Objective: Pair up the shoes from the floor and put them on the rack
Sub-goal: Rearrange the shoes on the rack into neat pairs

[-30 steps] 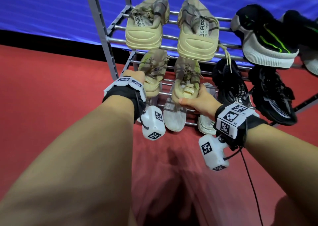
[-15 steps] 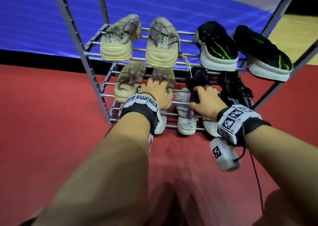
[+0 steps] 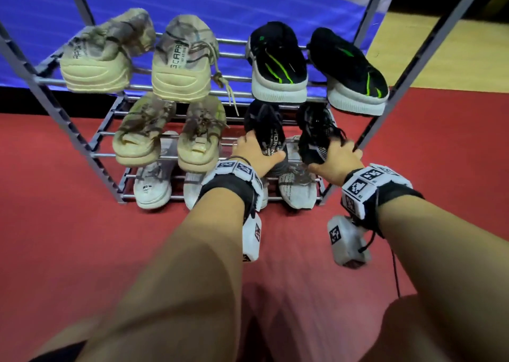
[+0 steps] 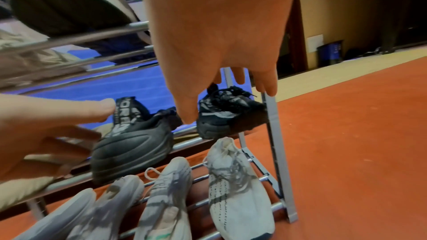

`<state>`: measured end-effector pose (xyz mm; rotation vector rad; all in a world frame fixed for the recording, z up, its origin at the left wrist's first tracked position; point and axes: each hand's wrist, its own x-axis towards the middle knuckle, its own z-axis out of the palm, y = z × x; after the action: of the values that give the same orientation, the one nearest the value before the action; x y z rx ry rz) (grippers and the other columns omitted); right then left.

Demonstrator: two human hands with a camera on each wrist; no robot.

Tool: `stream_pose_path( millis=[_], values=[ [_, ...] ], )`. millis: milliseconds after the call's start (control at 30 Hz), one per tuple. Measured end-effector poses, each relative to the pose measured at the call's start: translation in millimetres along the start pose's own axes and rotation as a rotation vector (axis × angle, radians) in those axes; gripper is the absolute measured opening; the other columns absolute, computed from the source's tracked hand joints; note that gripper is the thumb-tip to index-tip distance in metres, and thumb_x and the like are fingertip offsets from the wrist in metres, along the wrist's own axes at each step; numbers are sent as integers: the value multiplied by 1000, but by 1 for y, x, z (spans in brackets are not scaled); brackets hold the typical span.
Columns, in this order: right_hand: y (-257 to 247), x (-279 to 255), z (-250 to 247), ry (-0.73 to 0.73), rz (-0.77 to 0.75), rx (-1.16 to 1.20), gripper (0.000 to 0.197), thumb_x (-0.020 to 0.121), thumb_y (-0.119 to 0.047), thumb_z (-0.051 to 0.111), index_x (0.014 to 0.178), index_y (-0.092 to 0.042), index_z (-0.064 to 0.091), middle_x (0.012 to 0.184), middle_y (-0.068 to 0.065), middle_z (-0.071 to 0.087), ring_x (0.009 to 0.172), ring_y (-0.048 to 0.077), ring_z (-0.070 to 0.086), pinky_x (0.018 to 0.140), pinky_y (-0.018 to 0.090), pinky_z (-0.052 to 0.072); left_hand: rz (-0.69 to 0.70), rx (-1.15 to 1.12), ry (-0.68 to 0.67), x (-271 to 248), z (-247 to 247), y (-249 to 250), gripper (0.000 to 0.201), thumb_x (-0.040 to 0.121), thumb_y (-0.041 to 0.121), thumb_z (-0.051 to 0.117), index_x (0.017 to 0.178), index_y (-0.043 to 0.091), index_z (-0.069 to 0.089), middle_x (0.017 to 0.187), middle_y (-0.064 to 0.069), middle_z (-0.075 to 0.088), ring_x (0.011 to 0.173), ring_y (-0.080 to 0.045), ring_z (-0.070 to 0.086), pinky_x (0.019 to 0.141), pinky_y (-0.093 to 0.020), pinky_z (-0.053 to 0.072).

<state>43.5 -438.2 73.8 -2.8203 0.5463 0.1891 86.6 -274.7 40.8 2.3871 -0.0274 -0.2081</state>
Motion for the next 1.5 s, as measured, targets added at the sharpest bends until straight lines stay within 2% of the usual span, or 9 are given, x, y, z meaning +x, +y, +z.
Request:
stream_pose_path(
  millis=[267, 500, 600, 733, 867, 1000, 1133, 1333, 1500],
  values=[
    [29, 26, 12, -77, 157, 227, 92, 78, -44, 71, 143, -2, 22, 141, 21, 34, 130, 39, 40, 108, 47, 36, -104, -211, 69, 35, 47, -20, 128, 22, 78, 61, 129, 9, 50, 127, -10, 58, 119, -26, 55, 101, -41, 45],
    [36, 58, 30, -45, 334, 532, 74, 79, -35, 73, 131, 0, 34, 127, 20, 52, 111, 39, 58, 90, 52, 51, -71, -239, 33, 20, 34, -9, 100, 49, 49, 84, 130, 5, 43, 126, -11, 55, 117, -26, 55, 102, -38, 44],
    [35, 69, 34, -46, 417, 681, 69, 76, -33, 74, 128, -1, 41, 123, 20, 58, 101, 35, 61, 61, 39, 52, -24, -205, 16, 21, 33, -11, 91, 59, 42, 84, 132, 5, 43, 129, -12, 52, 120, -27, 52, 104, -38, 42],
    [39, 78, 44, -138, 401, 836, 36, 77, -38, 72, 80, -5, 56, 107, 19, 69, 96, 33, 68, 89, 42, 51, 13, -178, -12, 20, 30, -12, 83, 63, 43, 82, 130, 8, 48, 128, -12, 53, 119, -27, 52, 103, -37, 42],
    [35, 74, 34, -85, 342, 1012, 49, 72, -34, 76, 106, -5, 57, 97, 14, 66, 66, 26, 65, 73, 34, 54, 12, -130, -12, 17, 29, -10, 101, 46, 62, 70, 129, 9, 48, 126, -12, 56, 118, -29, 53, 102, -42, 44],
    [30, 59, 17, 0, 338, 1024, 46, 71, -32, 79, 101, -6, 57, 86, 14, 63, 68, 29, 58, 83, 45, 55, 35, -52, -30, 12, 17, -3, 98, 62, 48, 77, 138, 4, 33, 135, -14, 46, 126, -31, 45, 107, -42, 37],
    [26, 30, -10, -24, 355, 1022, 27, 82, -22, 72, 75, -11, 49, 72, 9, 59, 39, 19, 57, 39, 26, 52, 123, 99, -34, 5, -5, 5, 93, 61, 62, 60, 134, 7, 43, 131, -14, 50, 122, -32, 48, 103, -42, 40],
    [25, -9, -44, 95, 266, 761, 26, 75, -20, 77, 91, -8, 61, 93, 18, 69, 79, 36, 67, 75, 52, 56, 283, 351, -49, -18, -43, 19, 55, 89, 40, 56, 132, 8, 44, 131, -15, 48, 123, -32, 46, 102, -45, 40],
    [24, -52, -80, 276, 73, 285, 36, 80, -19, 71, 110, 0, 64, 112, 21, 65, 103, 36, 63, 78, 34, 47, 446, 378, -77, -46, -65, 37, 47, 89, 41, 55, 126, 11, 52, 128, -11, 48, 121, -27, 47, 104, -41, 38]
  ],
)
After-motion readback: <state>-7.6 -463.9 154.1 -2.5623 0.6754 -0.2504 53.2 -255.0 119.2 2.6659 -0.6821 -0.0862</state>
